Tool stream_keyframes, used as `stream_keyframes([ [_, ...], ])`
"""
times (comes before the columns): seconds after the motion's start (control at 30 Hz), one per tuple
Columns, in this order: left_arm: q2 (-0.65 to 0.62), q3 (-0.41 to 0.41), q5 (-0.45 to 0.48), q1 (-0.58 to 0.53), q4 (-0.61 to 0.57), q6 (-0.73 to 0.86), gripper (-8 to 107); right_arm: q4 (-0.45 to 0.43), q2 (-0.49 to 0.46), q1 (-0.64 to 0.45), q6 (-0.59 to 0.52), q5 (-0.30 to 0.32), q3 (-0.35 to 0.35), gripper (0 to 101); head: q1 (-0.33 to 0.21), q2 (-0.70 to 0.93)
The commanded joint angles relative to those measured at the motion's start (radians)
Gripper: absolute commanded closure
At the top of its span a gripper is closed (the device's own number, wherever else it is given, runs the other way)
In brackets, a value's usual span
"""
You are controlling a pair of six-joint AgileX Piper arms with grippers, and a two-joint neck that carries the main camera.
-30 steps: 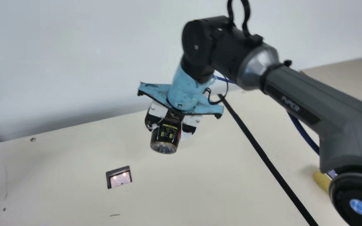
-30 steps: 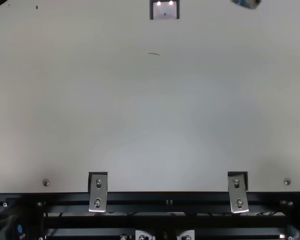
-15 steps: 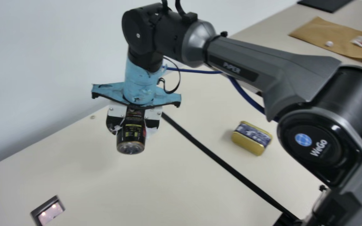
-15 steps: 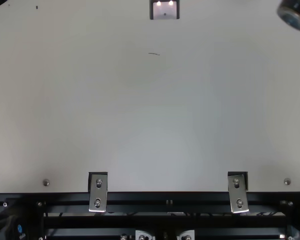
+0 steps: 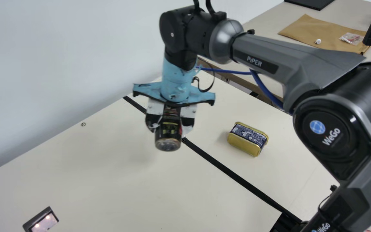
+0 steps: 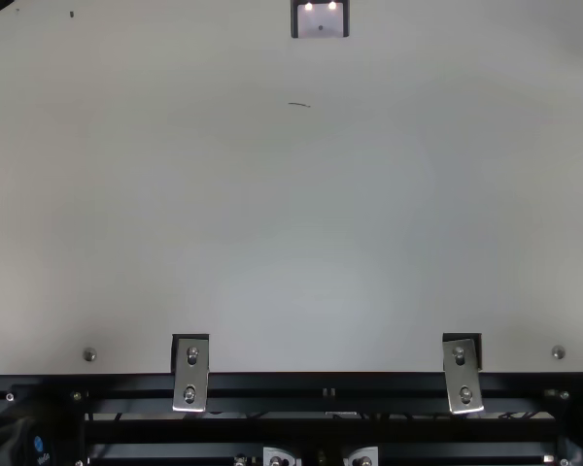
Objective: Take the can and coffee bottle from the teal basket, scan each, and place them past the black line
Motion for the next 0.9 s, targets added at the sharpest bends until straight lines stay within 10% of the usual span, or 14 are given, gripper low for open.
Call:
stream_keyframes([
  [0.0, 0.0, 0.0, 0.0, 0.0, 0.0, 0.0, 9, -0.02, 0.012, -0.055, -0.02, 0.001, 0.005, 101, -0.037, -0.025],
  [0.7, 0.0, 0.0, 0.0, 0.0, 0.0, 0.0, 9, -0.163, 0.168, -0.207, -0.102, 0.001, -0.01, 101, -0.037, -0.025],
  [0.77, 0.0, 0.0, 0.0, 0.0, 0.0, 0.0, 9, -0.171, 0.175, -0.208, -0.098, 0.001, -0.013, 14, -0.037, -0.025],
  [0.87, 0.0, 0.0, 0.0, 0.0, 0.0, 0.0, 9, -0.182, 0.18, -0.208, -0.089, 0.001, -0.013, 0, -0.037, -0.025],
])
